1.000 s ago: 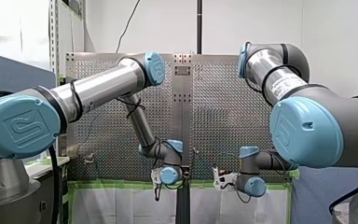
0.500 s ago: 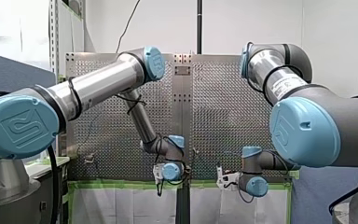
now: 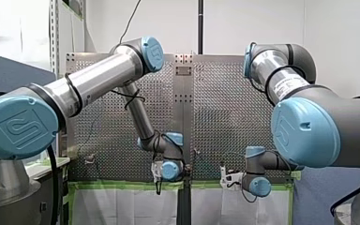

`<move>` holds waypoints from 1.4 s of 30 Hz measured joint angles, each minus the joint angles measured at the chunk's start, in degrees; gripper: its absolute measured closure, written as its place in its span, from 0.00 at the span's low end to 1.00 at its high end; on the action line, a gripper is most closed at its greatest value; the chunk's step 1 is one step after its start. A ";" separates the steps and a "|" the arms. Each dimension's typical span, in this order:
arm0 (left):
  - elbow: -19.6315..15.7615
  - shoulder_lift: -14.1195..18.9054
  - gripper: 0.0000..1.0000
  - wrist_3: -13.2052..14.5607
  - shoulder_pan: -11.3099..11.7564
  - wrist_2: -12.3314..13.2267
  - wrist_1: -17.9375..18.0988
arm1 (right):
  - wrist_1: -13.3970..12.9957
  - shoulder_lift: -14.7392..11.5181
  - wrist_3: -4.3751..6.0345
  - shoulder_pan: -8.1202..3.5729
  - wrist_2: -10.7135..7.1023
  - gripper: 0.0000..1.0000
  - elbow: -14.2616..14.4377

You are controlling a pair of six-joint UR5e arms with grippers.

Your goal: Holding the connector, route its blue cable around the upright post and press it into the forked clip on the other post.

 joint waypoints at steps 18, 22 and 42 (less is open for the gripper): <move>-4.43 0.30 0.99 0.98 -3.85 -0.38 3.69 | -1.08 -0.60 -0.81 -0.16 -0.18 1.00 1.12; -5.32 1.01 0.99 1.00 -3.86 -0.34 4.10 | -1.22 -0.71 -0.82 -0.33 -0.29 1.00 1.19; -7.52 5.37 0.99 1.19 -3.52 1.11 4.13 | -1.83 -8.79 1.57 -1.54 -0.55 1.00 4.94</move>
